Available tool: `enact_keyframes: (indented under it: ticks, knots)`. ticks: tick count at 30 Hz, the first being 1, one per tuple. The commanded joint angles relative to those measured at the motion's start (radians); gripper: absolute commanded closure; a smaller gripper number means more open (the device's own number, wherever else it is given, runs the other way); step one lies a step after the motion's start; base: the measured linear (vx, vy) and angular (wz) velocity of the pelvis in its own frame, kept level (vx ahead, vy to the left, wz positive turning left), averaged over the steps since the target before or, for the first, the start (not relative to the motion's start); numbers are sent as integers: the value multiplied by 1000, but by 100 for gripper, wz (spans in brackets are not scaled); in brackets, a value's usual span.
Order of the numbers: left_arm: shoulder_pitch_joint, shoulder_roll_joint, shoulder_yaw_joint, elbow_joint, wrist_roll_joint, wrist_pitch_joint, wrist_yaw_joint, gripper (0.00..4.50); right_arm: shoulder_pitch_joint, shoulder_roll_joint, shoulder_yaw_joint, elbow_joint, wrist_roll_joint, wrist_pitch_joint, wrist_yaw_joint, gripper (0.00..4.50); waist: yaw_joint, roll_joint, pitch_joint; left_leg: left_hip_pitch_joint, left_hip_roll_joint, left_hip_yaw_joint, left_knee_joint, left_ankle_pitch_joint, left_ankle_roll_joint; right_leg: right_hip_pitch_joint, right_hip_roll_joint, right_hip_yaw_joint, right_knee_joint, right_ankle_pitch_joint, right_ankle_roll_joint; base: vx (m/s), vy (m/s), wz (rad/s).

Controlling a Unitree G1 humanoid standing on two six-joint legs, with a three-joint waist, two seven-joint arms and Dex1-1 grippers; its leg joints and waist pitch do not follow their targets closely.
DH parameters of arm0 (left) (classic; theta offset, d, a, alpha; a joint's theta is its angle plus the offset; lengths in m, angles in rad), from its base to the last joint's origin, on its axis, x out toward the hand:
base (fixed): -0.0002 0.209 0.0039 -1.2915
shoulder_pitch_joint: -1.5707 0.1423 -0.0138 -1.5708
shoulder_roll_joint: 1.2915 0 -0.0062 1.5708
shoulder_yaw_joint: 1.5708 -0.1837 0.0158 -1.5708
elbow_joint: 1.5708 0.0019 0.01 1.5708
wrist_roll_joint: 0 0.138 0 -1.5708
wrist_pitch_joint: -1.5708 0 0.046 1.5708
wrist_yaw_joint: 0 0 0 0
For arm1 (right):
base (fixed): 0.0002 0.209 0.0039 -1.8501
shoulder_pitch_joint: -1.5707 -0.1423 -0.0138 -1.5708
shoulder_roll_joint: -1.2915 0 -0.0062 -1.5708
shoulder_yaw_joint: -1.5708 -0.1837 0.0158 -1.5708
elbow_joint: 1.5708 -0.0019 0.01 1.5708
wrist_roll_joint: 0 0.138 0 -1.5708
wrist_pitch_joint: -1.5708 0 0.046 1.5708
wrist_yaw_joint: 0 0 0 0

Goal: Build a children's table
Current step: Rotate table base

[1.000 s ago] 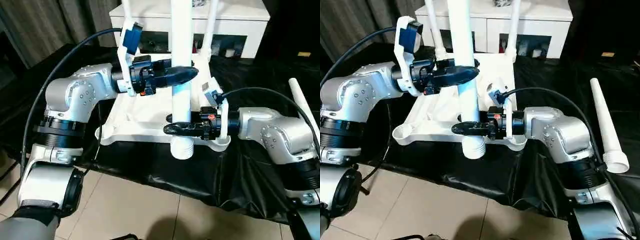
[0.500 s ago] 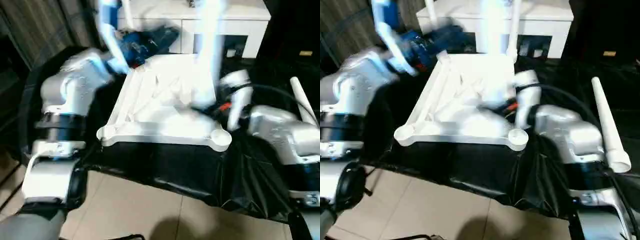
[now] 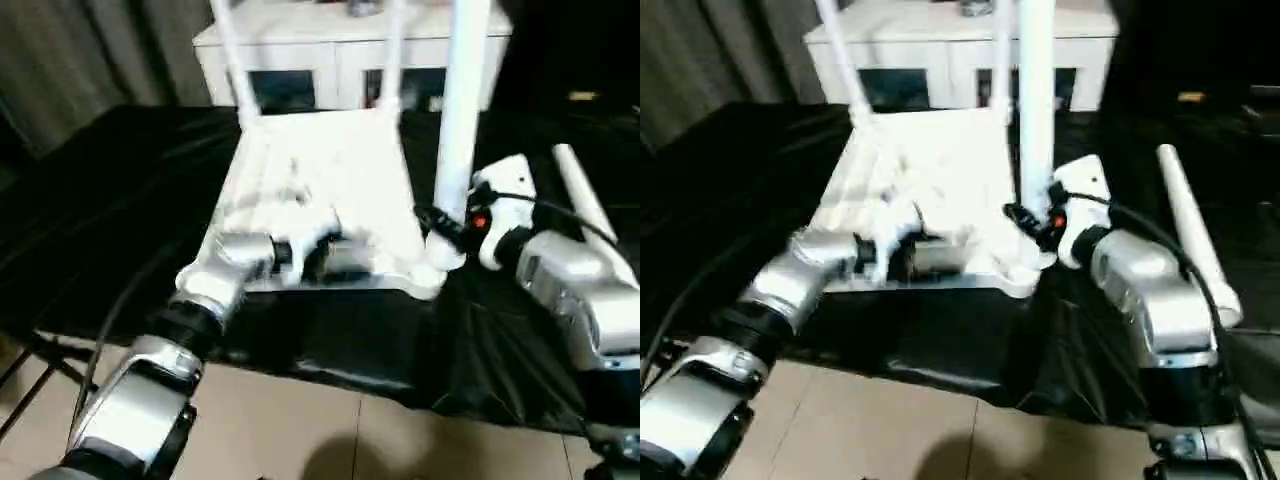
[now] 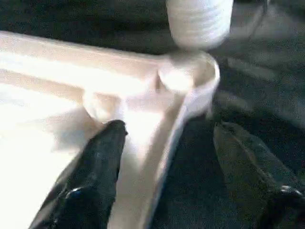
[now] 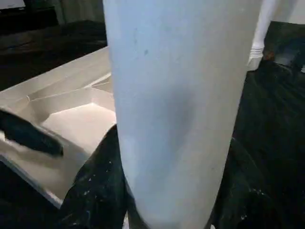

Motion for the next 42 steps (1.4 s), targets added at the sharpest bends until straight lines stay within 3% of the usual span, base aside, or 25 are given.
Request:
enact_keyframes:
  ticks: [1, 3, 4, 10, 18, 20, 32, 37, 39, 42]
  knots:
    - [-16, 19, -29, 41, 34, -14, -17, 148, 7, 12, 29, -41, 6, 0, 1, 264, -2, -16, -73, 8, 7, -6, -65, -217, 57, 65, -34, 26, -90, -317, -165, 0, 0, 0]
    - [-24, 18, -31, 62, 39, -20, -19, 162, 8, 12, 32, -46, 7, 0, 5, 264, -3, -19, -74, 7, 8, -7, -68, -224, 54, 67, -34, 25, -89, -317, -169, 0, 0, 0]
    - [-35, 16, -29, 92, 51, -36, -12, 175, 9, 9, 35, -51, 5, -2, 7, 264, -3, -12, -73, 8, 9, -8, -68, -229, 52, 65, -34, 25, -89, -318, -173, 0, 0, 0]
    - [-101, 13, 4, 260, 88, -94, 13, 238, 24, -5, 58, -81, 2, 3, 44, 264, -8, -12, -71, 11, 6, -8, -69, -256, 53, 65, -33, 24, -95, -331, -170, 0, 0, 0]
    - [-118, 16, -2, 340, 114, -115, -29, 295, 23, -16, 85, -77, -6, -3, 74, 264, -16, -16, -73, 6, 8, -10, -68, -236, 68, 69, -37, 25, -91, -301, -192, 0, 0, 0]
    - [-130, 11, 2, 370, 124, -129, -23, 329, 16, -15, 86, -71, -10, -5, 79, 264, -17, -18, -73, 5, 7, -9, -67, -234, 72, 69, -36, 25, -93, -303, -191, 0, 0, 0]
    - [-160, 12, -43, 457, 214, -155, -10, 405, 5, -18, 97, -69, -12, -16, 94, 264, -21, -16, -69, 4, 8, -12, -72, -254, 67, 69, -39, 25, -96, -329, -185, 0, 0, 0]
    - [-136, 22, -65, 483, 255, -166, -38, 425, -26, 36, 22, -65, 43, -14, 50, 264, -31, -13, -68, 6, 9, -13, -74, -272, 69, 67, -39, 25, -99, -347, -188, 0, 0, 0]
    - [-112, 34, -49, 492, 256, -157, -42, 434, -58, 79, -57, -56, 105, 3, 5, 264, -37, -15, -69, 4, 8, -14, -76, -270, 72, 69, -41, 23, -97, -354, -189, 0, 0, 0]
    - [-96, 59, -26, 475, 239, -145, -59, 447, -78, 94, -108, -45, 142, 15, -14, 264, -41, -16, -66, 7, 8, -13, -77, -288, 68, 66, -40, 24, -100, -389, -185, 0, 0, 0]
